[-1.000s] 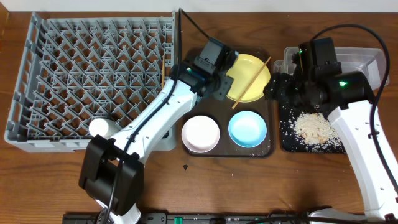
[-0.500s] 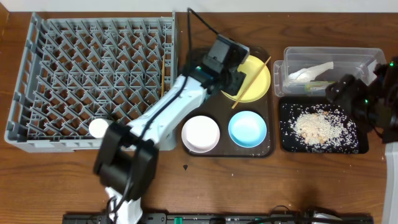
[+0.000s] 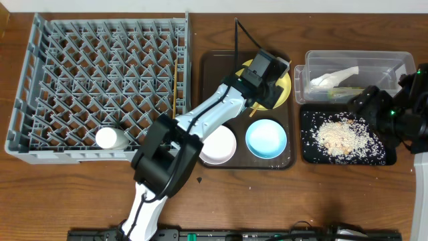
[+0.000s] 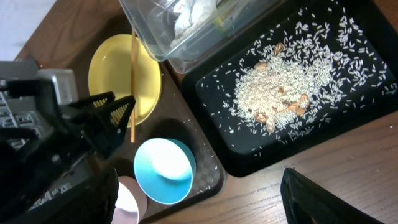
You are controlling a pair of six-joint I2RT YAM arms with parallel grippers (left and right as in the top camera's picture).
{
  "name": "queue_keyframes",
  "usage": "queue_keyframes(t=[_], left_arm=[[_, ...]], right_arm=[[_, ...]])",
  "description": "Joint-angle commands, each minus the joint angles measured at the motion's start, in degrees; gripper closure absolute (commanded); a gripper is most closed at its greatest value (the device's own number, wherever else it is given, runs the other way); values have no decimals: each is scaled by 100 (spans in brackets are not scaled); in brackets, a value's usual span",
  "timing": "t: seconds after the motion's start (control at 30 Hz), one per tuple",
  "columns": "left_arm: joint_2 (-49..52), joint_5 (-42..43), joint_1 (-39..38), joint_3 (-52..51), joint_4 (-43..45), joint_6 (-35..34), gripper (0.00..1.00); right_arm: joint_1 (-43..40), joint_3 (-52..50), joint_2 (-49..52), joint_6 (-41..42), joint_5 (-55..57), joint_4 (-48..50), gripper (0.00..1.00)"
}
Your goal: Sort waste into correct bins and load items into the dishwasher
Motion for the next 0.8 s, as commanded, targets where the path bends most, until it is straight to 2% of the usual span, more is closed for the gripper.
queue_keyframes(t=[0.0,0.1,0.33,0.43,0.63,0.77], left_arm=[[341,-7,20,131,48,-31,47],[457,-7,2,131,70,-31,47],[479,-138,0,140,59,-55,76],[407,-138,9,223,-61,-79,86],[-367,-413,120,313,-448,-125,90],[-1154,-750,308,313,-1034,-140,92]], right_arm=[[-17,70,4,-90,-46,-44,19],[-17,70,4,-129,-46,-57,19],[-17,70,4,-129,-48,-63,19],[-17,68,4,-129,-48,-83,19],[-17,68,4,-129,-46,-72,19],[-17,70,4,-127,-46,-17,19]])
